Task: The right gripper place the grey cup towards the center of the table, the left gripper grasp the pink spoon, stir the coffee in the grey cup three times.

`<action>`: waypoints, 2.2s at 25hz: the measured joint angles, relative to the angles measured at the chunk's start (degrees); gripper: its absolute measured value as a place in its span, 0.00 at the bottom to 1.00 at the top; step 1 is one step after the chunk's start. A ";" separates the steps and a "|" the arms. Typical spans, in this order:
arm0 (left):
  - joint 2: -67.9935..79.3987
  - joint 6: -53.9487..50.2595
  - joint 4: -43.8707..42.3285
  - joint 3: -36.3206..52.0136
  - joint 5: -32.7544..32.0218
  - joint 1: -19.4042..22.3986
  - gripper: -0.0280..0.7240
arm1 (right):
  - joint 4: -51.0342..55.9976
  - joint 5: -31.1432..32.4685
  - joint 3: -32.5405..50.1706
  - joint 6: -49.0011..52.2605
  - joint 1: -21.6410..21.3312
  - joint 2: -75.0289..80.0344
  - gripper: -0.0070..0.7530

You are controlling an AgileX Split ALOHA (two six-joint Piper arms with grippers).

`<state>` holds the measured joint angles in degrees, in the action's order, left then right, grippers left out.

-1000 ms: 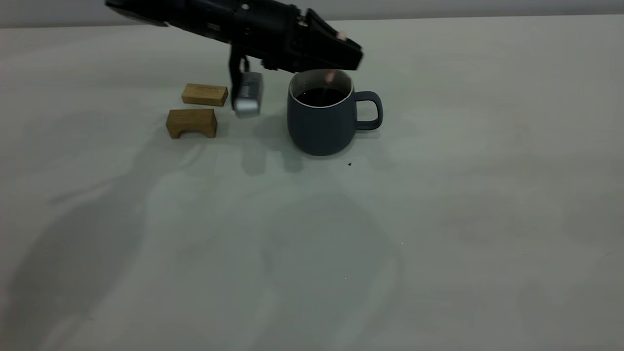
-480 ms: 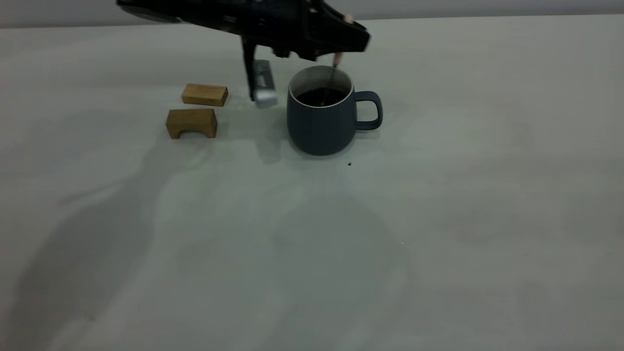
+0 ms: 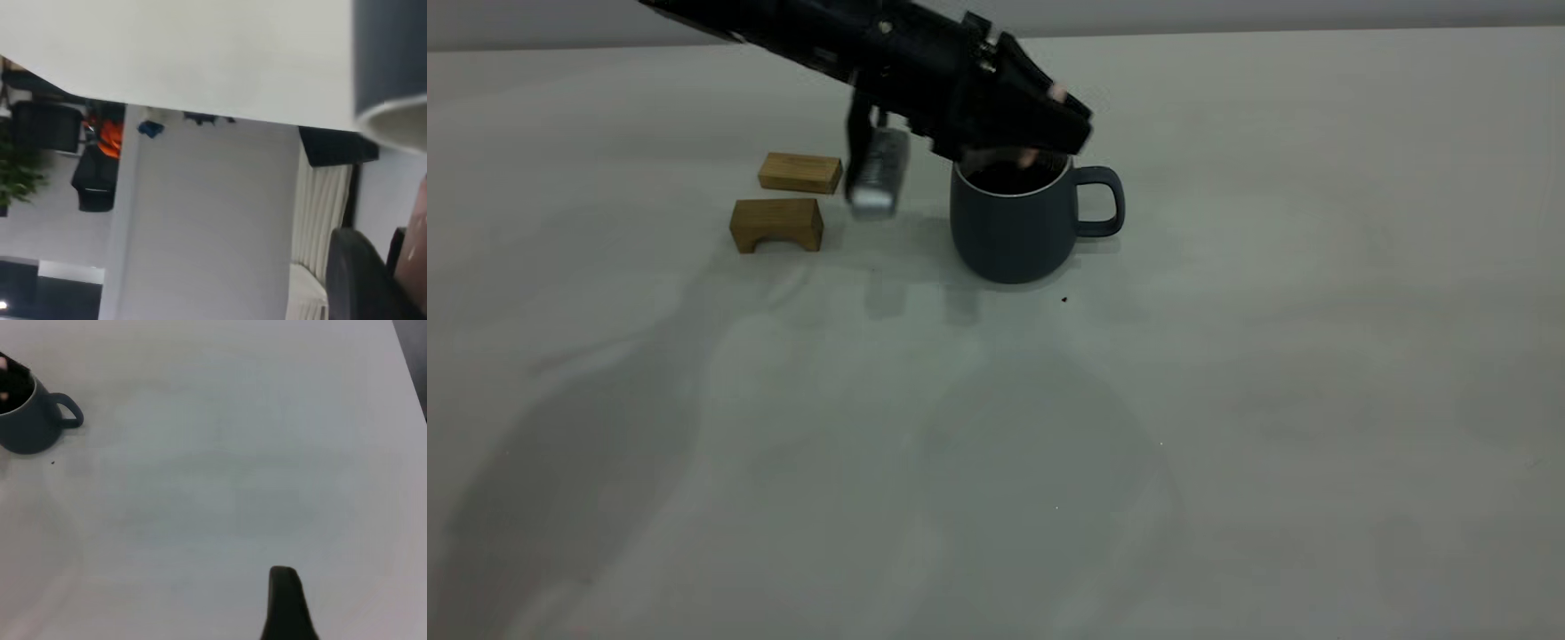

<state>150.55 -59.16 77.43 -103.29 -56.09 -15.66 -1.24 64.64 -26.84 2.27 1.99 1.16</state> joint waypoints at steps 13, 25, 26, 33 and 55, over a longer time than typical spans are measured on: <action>-0.16 0.37 -2.27 0.00 -3.45 1.19 0.39 | 0.00 0.00 0.00 0.00 0.00 0.00 0.75; -14.40 22.63 -28.91 0.00 -10.80 1.05 0.80 | 0.00 0.00 0.00 0.00 0.00 0.00 0.75; -16.53 24.59 -33.41 0.00 -10.80 1.00 0.80 | 0.00 0.00 0.00 0.00 0.00 0.00 0.75; -31.44 29.25 -58.06 0.00 -10.80 -0.89 0.78 | 0.00 0.00 0.00 0.00 0.00 0.00 0.75; -106.35 53.58 -87.11 51.47 -10.01 -5.36 0.78 | 0.00 0.00 0.00 0.00 0.00 0.00 0.75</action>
<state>44.20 -5.58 -9.68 -51.82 -66.10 -21.02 -1.24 64.64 -26.84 2.27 1.99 1.16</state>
